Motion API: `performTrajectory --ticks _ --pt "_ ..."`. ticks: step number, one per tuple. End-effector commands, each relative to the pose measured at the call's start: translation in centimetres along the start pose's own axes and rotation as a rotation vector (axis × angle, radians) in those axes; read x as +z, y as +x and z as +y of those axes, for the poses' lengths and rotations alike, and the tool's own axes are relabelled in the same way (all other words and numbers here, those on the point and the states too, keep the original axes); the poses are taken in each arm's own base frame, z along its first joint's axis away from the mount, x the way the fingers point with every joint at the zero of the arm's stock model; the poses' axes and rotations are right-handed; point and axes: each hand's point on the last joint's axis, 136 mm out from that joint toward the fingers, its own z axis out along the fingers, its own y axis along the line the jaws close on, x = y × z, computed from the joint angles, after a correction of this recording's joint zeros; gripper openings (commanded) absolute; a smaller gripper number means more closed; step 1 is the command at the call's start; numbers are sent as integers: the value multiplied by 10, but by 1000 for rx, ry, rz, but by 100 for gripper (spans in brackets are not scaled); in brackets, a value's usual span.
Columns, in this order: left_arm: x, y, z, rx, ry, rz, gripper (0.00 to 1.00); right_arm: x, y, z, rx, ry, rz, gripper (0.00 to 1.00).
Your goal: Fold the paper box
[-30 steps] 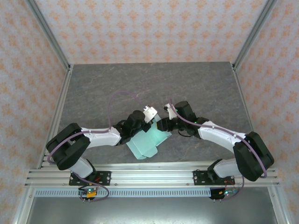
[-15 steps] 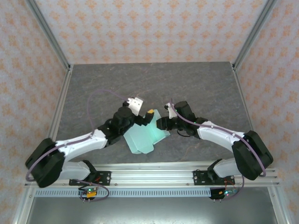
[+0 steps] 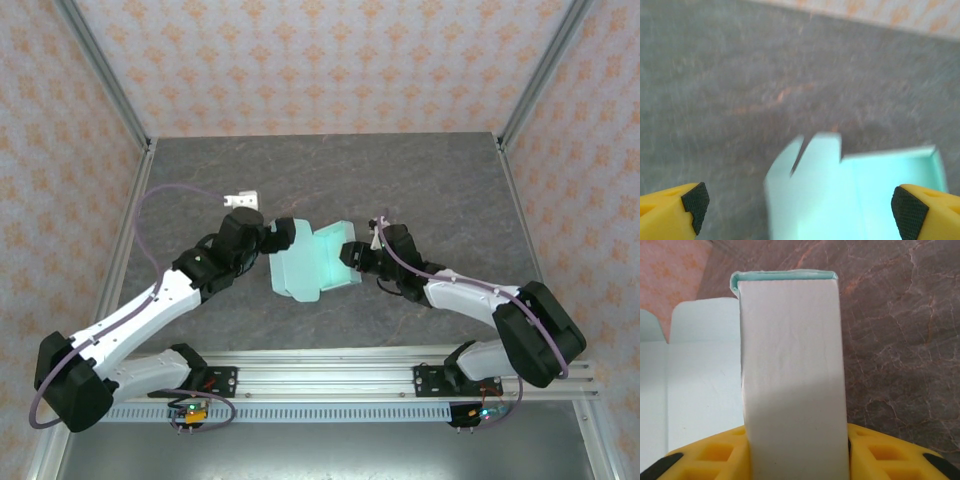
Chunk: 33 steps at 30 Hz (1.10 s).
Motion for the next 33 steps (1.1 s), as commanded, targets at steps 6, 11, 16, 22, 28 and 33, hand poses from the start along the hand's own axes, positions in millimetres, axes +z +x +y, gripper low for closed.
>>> performTrajectory --ticks 6,11,16,22,28,33 --pt "14 55 14 -73 50 188 87 -2 -22 21 27 -74 -77 43" --pt "20 54 9 -146 146 201 70 -5 -23 28 30 -102 -76 43" --pt "16 50 -9 -107 254 201 34 -5 -22 32 44 -127 -63 44" --pt "7 39 4 82 177 177 0 -2 -9 41 -21 -178 20 64" --pt "-1 27 19 247 85 165 0 -6 -15 26 -10 -125 175 88" --pt "-8 18 11 319 126 139 0 -22 -33 45 -90 -134 201 99"
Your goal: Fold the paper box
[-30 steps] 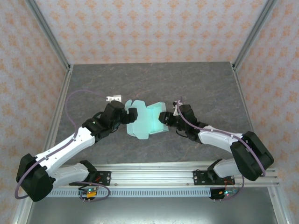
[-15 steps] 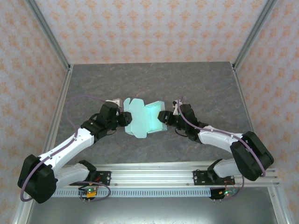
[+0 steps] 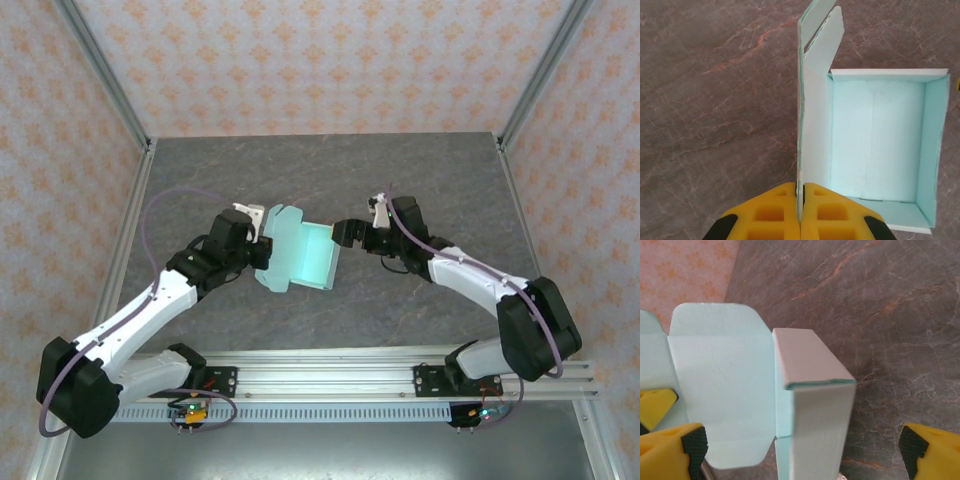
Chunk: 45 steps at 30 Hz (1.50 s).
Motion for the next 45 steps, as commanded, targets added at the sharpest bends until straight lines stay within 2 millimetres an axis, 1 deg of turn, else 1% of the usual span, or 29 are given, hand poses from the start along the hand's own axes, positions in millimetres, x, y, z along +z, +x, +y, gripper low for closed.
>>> performTrajectory --ticks 1,4,5,6,7,8,9,10,14,17,21,23,28,30,33,36,40,45 --pt "-16 -13 -1 105 -4 -34 0 -12 5 16 -77 -5 93 99" --pt "-21 -17 -11 147 55 -62 0 -10 1 4 -79 82 206 100" --pt "-23 -19 -13 150 67 -77 0 -8 -1 2 -82 101 247 98" --pt "-25 -22 -14 152 73 -95 0 -6 1 -8 -68 162 290 95" --pt "-26 -22 -15 155 80 -105 0 -4 0 -11 -61 190 313 94" --pt "-27 -23 -18 159 95 -121 0 0 2 -10 -59 185 350 91" --pt "-29 -24 -20 164 110 -134 0 4 3 -6 -64 152 374 88" --pt "-30 -24 -22 168 123 -144 0 8 4 -3 -63 125 384 87" --pt "-36 -25 -27 187 156 -168 0 17 4 11 -98 10 397 86" --pt "-38 -23 -32 196 188 -168 0 18 5 15 -121 -41 425 87" --pt "-35 -22 -40 200 234 -154 0 15 13 29 -112 -142 487 88" --pt "-34 -20 -43 202 253 -146 0 14 14 32 -113 -169 497 88" --pt "-37 -19 -53 215 313 -152 0 15 9 28 -103 -174 510 89" --pt "-41 -20 -61 228 357 -160 0 16 8 25 -103 -168 528 89" --pt "-47 -21 -69 239 402 -168 0 17 7 14 -90 -138 538 89" --pt "-48 -21 -68 244 397 -168 0 17 8 11 -74 -151 542 89" --pt "-44 -21 -66 239 384 -165 0 11 13 18 -69 -201 557 84" --pt "-44 -21 -66 238 387 -167 0 8 15 19 -53 -212 544 85"
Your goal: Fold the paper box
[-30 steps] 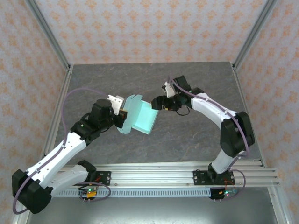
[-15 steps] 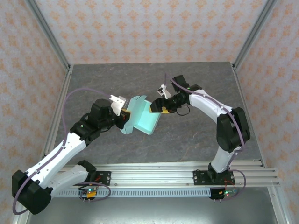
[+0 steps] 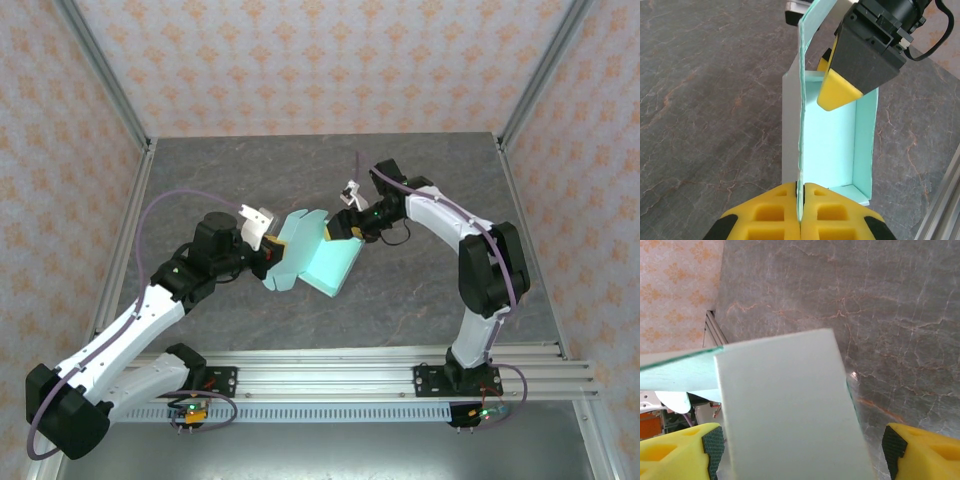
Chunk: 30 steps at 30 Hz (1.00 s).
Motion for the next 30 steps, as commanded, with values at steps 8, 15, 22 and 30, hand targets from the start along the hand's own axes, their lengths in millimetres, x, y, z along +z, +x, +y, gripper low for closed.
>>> performTrajectory --ticks 8,15,22,30 --pt "-3 -9 -10 30 50 -47 0 -11 -10 7 30 -28 -48 85" --pt "-3 -9 -10 25 51 -55 0 -7 -11 7 43 -60 -32 54" --pt "-3 -10 -8 18 42 -60 0 -2 -3 0 56 -57 -13 43" --pt "-4 -10 -2 16 7 -63 0 -9 2 2 36 -17 -31 62"
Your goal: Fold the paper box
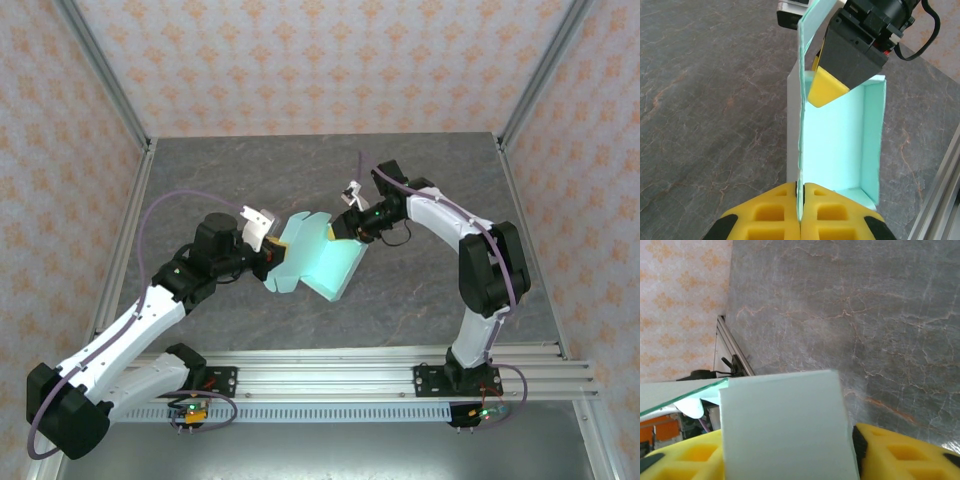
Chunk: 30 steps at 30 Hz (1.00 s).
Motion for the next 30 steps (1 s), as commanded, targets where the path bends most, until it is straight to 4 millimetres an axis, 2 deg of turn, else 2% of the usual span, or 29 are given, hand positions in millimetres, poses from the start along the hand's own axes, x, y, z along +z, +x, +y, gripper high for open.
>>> performTrajectory --ticks 1,4,14,21,27,30 --pt "-6 -11 2 13 -22 -56 0 -10 4 4 -12 13 -24 64" --pt "-7 -11 3 14 -31 -59 0 -17 6 10 -11 -10 -40 70" --pt "-6 -9 6 12 -43 -57 0 -37 13 11 7 -50 -87 72" --pt "-6 -9 7 11 -50 -53 0 -36 15 7 10 -56 -80 54" --pt "-6 -10 10 7 -64 -55 0 -35 17 4 2 -45 -82 44" --pt "-4 -10 12 -1 -74 -53 0 -34 16 1 3 -39 -91 42"
